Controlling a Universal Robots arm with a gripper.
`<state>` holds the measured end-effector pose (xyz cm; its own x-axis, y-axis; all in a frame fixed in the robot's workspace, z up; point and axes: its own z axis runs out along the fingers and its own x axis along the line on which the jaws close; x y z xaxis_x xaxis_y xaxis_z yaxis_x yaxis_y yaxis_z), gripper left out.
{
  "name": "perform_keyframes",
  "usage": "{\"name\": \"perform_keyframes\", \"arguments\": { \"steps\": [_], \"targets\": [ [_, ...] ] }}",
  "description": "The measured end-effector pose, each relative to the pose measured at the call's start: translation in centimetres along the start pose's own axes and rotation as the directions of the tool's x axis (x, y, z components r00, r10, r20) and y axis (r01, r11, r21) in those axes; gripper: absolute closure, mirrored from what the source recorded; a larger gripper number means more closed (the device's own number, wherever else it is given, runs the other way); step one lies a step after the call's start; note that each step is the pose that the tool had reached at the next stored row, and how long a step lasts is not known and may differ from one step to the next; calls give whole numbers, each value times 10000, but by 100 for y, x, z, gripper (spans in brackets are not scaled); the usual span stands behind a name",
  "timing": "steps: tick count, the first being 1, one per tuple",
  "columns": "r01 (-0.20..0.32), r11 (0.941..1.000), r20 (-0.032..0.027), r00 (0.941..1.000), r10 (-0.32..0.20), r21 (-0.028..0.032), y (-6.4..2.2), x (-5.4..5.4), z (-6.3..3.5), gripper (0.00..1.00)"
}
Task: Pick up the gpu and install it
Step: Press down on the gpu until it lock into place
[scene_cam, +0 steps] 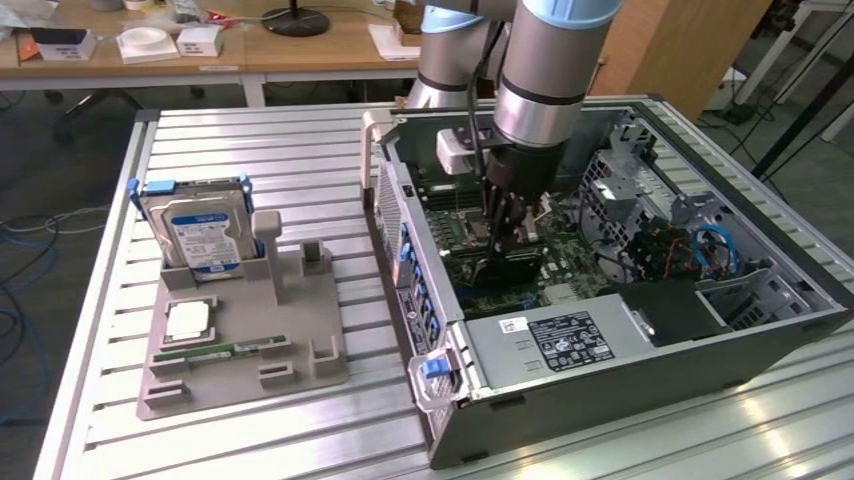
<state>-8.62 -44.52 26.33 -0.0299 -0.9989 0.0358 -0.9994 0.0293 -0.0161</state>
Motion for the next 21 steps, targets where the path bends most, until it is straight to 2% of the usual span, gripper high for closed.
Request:
{"name": "perform_keyframes", "arguments": {
  "steps": [2, 5, 8, 14, 21],
  "targets": [
    [0, 10000, -29, 10000, 0, -8, 9, 8, -80, 89],
    [2, 10000, -31, 10000, -3, -9, 35, 13, -188, 89],
    [3, 10000, -33, 10000, -3, -12, 72, 16, -245, 89],
    [4, 10000, -32, 10000, -4, -16, 154, 18, -275, 89],
    [3, 10000, -35, 10000, -3, 0, 294, -2, -279, 89]
  ]
}}
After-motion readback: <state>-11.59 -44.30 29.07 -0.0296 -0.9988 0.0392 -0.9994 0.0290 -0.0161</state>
